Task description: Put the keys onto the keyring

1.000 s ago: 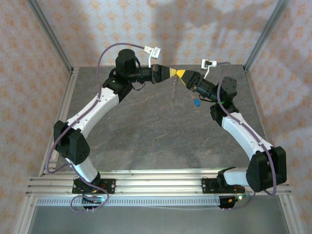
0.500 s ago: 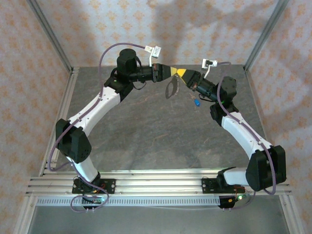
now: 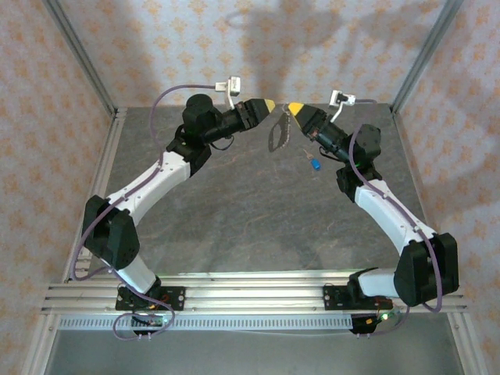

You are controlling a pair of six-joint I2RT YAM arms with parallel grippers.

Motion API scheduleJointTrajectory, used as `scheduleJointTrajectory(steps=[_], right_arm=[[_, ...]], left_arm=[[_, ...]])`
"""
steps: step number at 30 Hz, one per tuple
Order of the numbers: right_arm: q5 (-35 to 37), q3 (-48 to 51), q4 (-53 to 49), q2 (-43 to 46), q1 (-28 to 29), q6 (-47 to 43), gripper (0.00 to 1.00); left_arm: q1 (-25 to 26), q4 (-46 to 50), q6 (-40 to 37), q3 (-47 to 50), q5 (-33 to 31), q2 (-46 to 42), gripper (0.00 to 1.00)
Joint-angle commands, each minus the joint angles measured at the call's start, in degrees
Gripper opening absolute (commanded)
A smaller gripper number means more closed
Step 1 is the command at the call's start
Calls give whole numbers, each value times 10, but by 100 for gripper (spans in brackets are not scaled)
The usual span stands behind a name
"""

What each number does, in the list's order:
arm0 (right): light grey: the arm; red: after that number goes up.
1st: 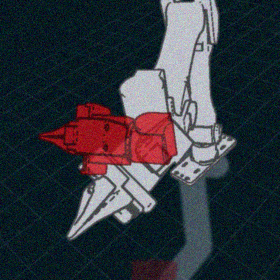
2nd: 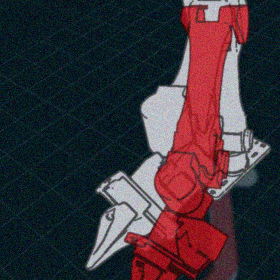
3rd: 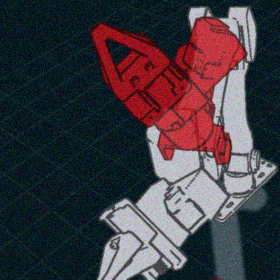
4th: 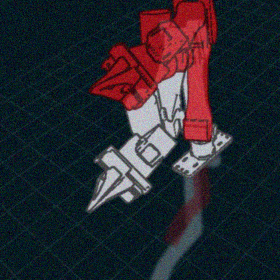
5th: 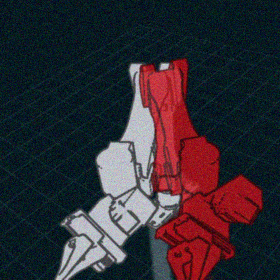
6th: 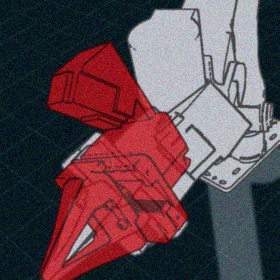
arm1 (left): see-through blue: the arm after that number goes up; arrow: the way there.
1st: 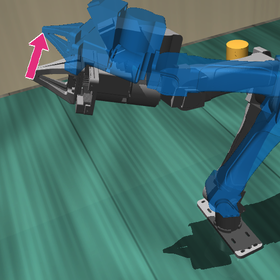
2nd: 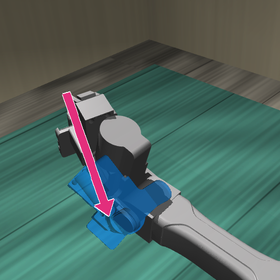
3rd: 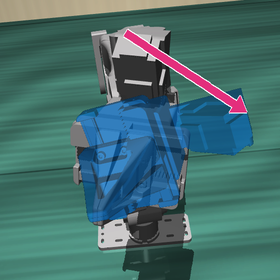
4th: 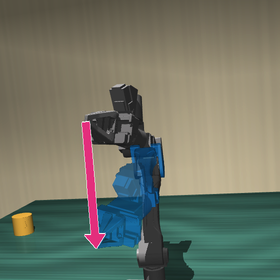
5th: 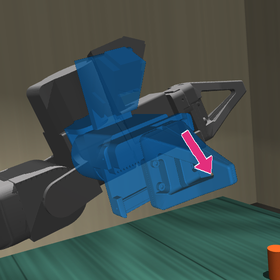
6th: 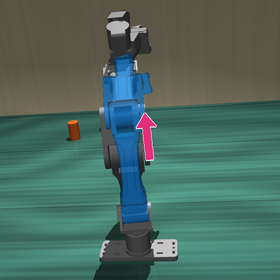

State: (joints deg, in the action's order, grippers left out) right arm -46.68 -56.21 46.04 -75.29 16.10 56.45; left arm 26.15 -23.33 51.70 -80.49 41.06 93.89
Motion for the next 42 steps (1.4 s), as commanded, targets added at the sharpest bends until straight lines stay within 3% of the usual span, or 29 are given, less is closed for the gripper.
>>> scheduleJointTrajectory(steps=[1, 8, 32, 42], right_arm=[[28, -10, 95, -11, 4, 24, 0], [43, -11, 164, -47, 7, 67, 0], [41, -14, 174, -65, 23, 73, 0], [43, -9, 174, -67, 24, 73, 0]], left_arm=[[4, -86, 49, 12, -35, -16, 35], [17, -105, 52, 3, -45, -9, 32], [35, -125, 60, -30, -36, 25, 28], [39, -125, 56, -31, -32, 25, 16]])
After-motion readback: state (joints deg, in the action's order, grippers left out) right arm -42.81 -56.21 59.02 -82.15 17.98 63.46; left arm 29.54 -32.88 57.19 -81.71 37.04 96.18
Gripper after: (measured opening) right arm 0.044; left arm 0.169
